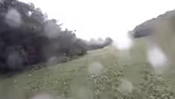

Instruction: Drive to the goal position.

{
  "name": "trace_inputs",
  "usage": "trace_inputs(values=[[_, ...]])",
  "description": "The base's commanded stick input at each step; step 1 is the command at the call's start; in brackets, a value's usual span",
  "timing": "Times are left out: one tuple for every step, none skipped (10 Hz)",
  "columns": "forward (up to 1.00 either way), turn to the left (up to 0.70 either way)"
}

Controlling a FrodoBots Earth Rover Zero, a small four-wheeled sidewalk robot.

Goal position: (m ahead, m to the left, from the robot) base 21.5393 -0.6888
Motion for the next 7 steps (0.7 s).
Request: trace_inputs(values=[[0.85, 0.00], [0.85, 0.00], [0.85, -0.21], [0.85, -0.34], [0.85, -0.34], [0.85, -0.07], [0.85, 0.00]])
